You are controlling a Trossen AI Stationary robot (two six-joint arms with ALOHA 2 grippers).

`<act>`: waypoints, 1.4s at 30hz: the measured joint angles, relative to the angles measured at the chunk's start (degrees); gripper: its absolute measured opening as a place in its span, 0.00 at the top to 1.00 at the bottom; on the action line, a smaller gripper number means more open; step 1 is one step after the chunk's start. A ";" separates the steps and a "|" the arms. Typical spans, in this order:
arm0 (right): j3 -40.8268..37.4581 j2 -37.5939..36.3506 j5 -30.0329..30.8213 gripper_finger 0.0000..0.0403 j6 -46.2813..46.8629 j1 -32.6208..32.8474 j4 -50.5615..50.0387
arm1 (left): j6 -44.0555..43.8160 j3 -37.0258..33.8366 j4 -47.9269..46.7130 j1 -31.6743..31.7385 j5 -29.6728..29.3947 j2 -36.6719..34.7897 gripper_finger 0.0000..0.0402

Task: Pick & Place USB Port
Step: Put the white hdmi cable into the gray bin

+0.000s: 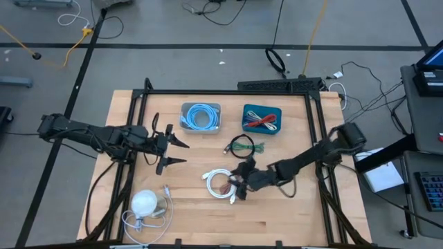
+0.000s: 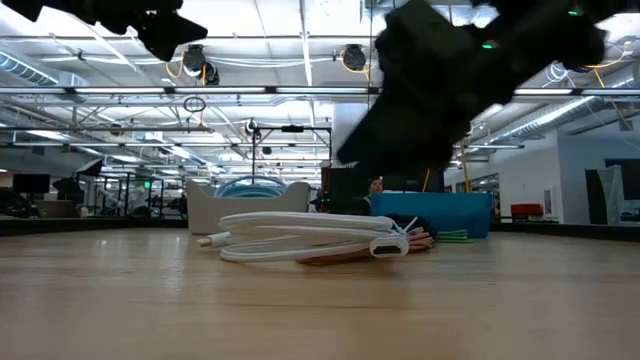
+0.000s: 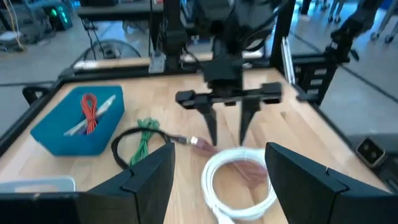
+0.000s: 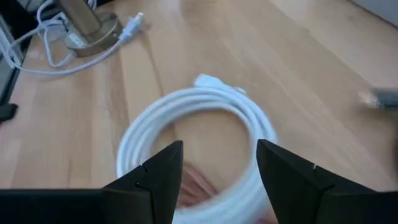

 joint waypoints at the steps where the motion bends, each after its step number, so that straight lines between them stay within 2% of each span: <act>1: 2.32 1.68 -0.25 0.51 -0.89 -0.38 -0.94 | 0.10 0.00 -0.35 0.00 0.00 0.10 0.37; 6: 13.06 7.11 0.69 0.51 -1.44 -2.24 -17.54 | 0.10 0.02 -0.41 0.00 0.00 0.79 0.37; 10: 21.08 9.19 6.21 0.51 3.17 -2.78 -36.50 | 0.20 0.04 -0.31 0.00 0.00 1.08 0.37; 12: 23.59 9.50 7.41 0.51 5.15 -2.80 -42.65 | 0.20 0.04 -0.27 0.02 0.00 1.06 0.37; 14: 24.37 9.48 6.84 0.51 5.46 -2.80 -42.29 | 0.27 0.04 -0.26 0.07 0.00 1.04 0.37; 18: 24.42 9.21 0.64 0.51 5.54 -2.62 -37.28 | 0.27 0.04 -0.24 0.07 0.00 1.04 0.37; 22: 24.45 9.08 -3.31 0.51 8.20 -2.35 -38.35 | 0.19 0.04 -0.26 0.07 -0.01 1.04 0.37; 30: 24.40 9.17 -0.17 0.51 14.30 -1.16 -45.37 | 0.14 0.04 -0.22 0.07 0.00 1.04 0.37; 40: 24.34 9.17 -0.28 0.51 14.36 -1.27 -44.11 | 0.15 0.04 -0.20 0.07 -0.02 1.04 0.37; 42: 23.57 9.16 -0.65 0.51 14.33 -1.27 -41.39 | 0.16 0.04 -0.21 0.07 -0.02 1.04 0.37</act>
